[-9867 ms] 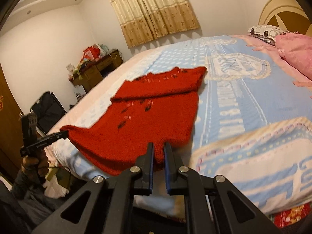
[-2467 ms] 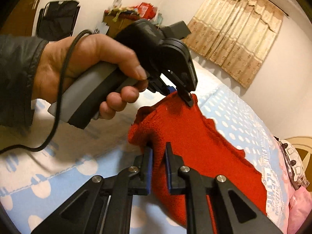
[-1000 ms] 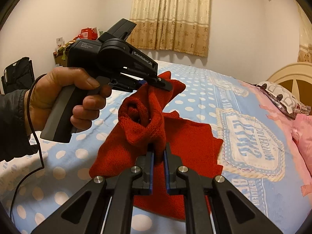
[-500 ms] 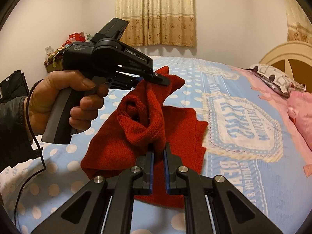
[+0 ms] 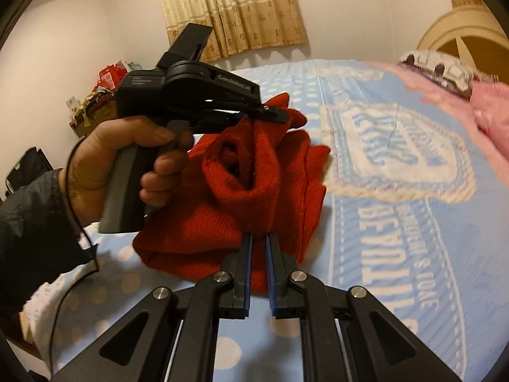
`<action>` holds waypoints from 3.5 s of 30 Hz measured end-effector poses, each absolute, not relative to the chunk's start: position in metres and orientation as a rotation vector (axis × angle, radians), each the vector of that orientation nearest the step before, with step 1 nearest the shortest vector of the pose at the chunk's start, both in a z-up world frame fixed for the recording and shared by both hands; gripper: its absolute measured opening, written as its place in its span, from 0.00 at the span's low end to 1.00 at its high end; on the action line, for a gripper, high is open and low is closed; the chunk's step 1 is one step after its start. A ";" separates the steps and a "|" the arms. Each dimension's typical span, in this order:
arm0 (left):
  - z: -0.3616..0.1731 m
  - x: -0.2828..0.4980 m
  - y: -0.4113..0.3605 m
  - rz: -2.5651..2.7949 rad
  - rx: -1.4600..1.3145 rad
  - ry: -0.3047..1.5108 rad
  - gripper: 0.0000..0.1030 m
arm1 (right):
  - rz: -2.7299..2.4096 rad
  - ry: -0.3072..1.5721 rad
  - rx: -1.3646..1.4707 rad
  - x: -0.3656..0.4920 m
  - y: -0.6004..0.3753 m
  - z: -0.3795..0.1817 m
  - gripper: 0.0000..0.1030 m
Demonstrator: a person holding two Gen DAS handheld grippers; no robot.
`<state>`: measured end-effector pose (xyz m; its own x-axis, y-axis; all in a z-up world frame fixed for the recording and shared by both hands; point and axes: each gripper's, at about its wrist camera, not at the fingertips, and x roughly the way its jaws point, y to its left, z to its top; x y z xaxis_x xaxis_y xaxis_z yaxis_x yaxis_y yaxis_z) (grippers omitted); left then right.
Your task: Fold small clothes
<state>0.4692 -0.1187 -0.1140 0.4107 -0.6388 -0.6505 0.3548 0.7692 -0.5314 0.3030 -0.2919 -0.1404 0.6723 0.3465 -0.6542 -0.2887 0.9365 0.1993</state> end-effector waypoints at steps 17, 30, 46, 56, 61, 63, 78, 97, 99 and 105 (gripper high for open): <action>-0.077 0.417 -0.140 -0.644 -0.087 0.795 0.63 | 0.378 0.812 0.151 0.286 -0.314 -0.145 0.82; -0.106 0.351 -0.067 -0.435 -0.002 0.719 0.86 | 0.372 0.819 0.233 0.341 -0.311 -0.134 0.32; -0.144 0.331 -0.071 -0.460 0.059 0.734 0.93 | 0.254 0.850 0.134 0.329 -0.310 -0.132 0.07; -0.151 0.331 -0.075 -0.468 0.061 0.757 0.98 | 0.372 0.780 0.086 0.372 -0.275 -0.096 0.60; -0.152 0.330 -0.075 -0.472 0.051 0.761 0.98 | 0.350 0.701 0.044 0.357 -0.274 -0.078 0.60; -0.152 0.330 -0.075 -0.471 0.051 0.761 0.98 | 0.370 0.728 0.044 0.363 -0.269 -0.084 0.60; -0.153 0.325 -0.083 -0.472 0.103 0.759 1.00 | 0.350 0.931 0.028 0.400 -0.275 -0.163 0.48; -0.158 0.333 -0.076 -0.504 0.032 0.803 1.00 | 0.192 1.075 0.054 0.491 -0.305 -0.171 0.49; -0.156 0.330 -0.075 -0.498 0.033 0.791 1.00 | 0.195 1.077 0.136 0.488 -0.320 -0.177 0.49; -0.148 0.315 -0.070 -0.509 0.044 0.770 1.00 | 0.207 0.978 0.127 0.441 -0.323 -0.150 0.49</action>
